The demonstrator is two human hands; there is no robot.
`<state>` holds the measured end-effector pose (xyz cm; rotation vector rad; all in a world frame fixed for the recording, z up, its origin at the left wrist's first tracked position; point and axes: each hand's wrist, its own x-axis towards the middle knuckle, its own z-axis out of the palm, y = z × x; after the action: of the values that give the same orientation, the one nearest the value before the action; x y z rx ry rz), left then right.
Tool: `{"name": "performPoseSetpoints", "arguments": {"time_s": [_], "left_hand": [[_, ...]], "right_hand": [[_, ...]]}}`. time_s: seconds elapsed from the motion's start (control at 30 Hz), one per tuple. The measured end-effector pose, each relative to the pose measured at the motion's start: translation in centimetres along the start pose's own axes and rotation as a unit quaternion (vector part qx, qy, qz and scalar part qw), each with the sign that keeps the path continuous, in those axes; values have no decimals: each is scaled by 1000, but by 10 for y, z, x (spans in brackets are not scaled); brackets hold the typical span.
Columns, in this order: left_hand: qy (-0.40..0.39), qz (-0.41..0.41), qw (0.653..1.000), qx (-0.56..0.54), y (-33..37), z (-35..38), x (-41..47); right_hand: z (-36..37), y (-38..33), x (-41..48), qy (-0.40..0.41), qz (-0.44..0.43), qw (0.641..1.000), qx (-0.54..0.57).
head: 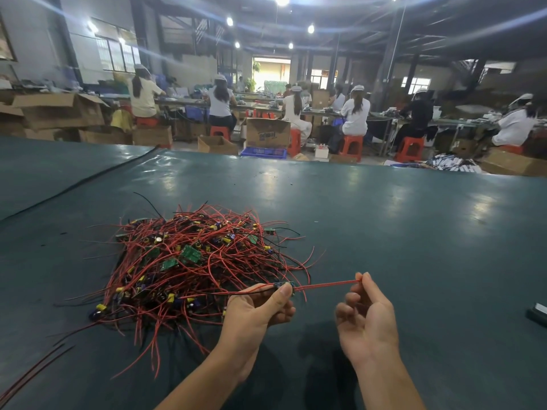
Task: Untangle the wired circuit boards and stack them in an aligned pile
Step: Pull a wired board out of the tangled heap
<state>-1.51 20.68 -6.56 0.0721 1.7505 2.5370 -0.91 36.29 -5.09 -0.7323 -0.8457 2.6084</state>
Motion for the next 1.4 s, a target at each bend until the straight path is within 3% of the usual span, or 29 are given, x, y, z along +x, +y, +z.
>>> {"name": "performPoseSetpoints", "arguments": {"time_s": [0.3,0.53,0.7,0.87,0.97,1.07,1.17,1.23,1.3,1.4], "left_hand": [[-11,32,999,28,0,2,-3],[-8,89,996,19,28,8,3],[-92,1,995,-42,68,12,17],[-162,-83,979,93,73,19,28],[-248,-119,940,201,58,22,27],[-309,-125,906,259,50,23,25],[-335,-160,904,210,46,12,35],[-329,-228,913,79,38,-2,43],[-276,-282,917,-58,25,-7,43],[-216,-215,952,-17,-3,2,33]], "right_hand": [[-1,-5,1,-12,35,999,16],[-15,-25,6,-37,17,984,-176],[-15,-34,8,-88,9,984,-154],[1,-14,-1,-157,-9,957,-243],[6,2,-7,-211,-12,941,-266],[6,9,-10,-209,-19,939,-273],[2,6,-8,-189,-41,938,-286],[0,2,-6,-170,-40,953,-249],[0,0,-6,-142,-37,972,-182],[3,0,-9,-118,-57,983,-126]]}}
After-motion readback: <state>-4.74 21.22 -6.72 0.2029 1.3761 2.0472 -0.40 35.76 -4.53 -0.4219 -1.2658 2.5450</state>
